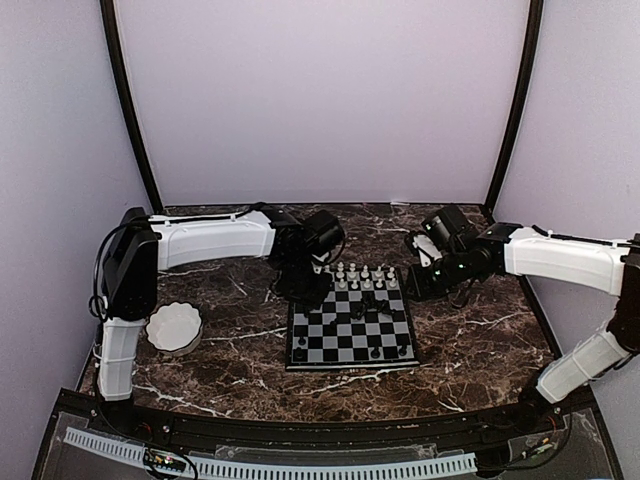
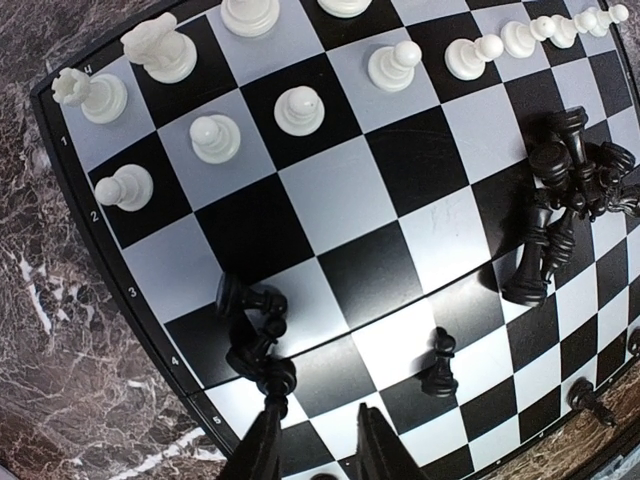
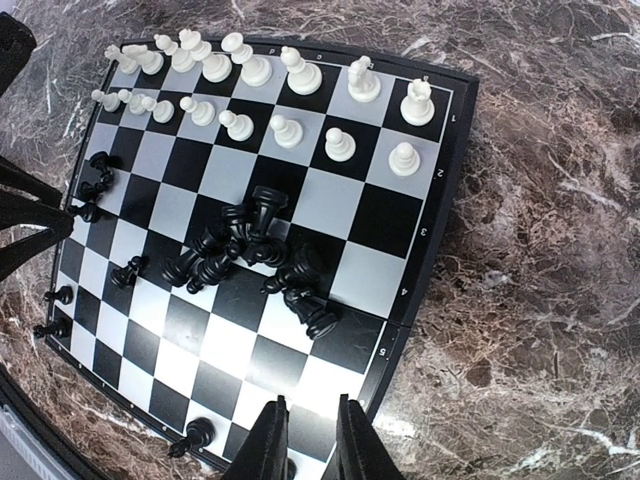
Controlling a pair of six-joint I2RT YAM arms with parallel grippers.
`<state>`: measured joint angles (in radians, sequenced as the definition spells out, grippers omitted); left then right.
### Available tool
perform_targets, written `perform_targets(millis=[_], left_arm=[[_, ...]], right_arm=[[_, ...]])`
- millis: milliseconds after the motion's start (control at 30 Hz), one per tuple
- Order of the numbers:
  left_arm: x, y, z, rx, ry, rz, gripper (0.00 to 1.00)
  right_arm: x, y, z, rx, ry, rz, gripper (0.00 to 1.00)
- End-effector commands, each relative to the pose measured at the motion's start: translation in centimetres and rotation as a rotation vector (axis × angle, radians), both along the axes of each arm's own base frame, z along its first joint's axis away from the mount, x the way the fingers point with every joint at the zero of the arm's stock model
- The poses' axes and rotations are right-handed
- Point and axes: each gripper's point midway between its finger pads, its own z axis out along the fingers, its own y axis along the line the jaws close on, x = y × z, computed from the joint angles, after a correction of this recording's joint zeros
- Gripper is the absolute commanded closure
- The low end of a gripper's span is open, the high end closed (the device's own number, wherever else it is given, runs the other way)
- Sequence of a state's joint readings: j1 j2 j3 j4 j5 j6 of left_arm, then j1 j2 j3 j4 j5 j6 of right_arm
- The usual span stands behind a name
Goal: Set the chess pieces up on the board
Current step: Pick up the pawn from the chessboard.
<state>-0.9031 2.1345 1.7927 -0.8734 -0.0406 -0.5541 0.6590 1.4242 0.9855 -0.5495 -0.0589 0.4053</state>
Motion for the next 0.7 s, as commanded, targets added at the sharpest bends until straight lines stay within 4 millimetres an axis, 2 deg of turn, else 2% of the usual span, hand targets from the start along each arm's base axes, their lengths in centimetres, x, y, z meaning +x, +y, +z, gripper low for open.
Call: perform_targets(millis=[0,367,667], left_arm=[[-0.7,0.6,0.0,0.016,0.029,0.009,0.73],[-0.8,1.5,-1.1,0.058,0.043,0.027,0.72],[-0.8,1.4,-2.0,0.062,0.057,0.02,0.73]], right_arm=[[0.1,0.1,1.2,0.021,-0.037,-0.009,0.81],[0.1,0.0,1.2,0.019,-0.038,-0.014,0.81],[0.1,0.0,1.3,0.02,-0.04,-0.017,0.81]])
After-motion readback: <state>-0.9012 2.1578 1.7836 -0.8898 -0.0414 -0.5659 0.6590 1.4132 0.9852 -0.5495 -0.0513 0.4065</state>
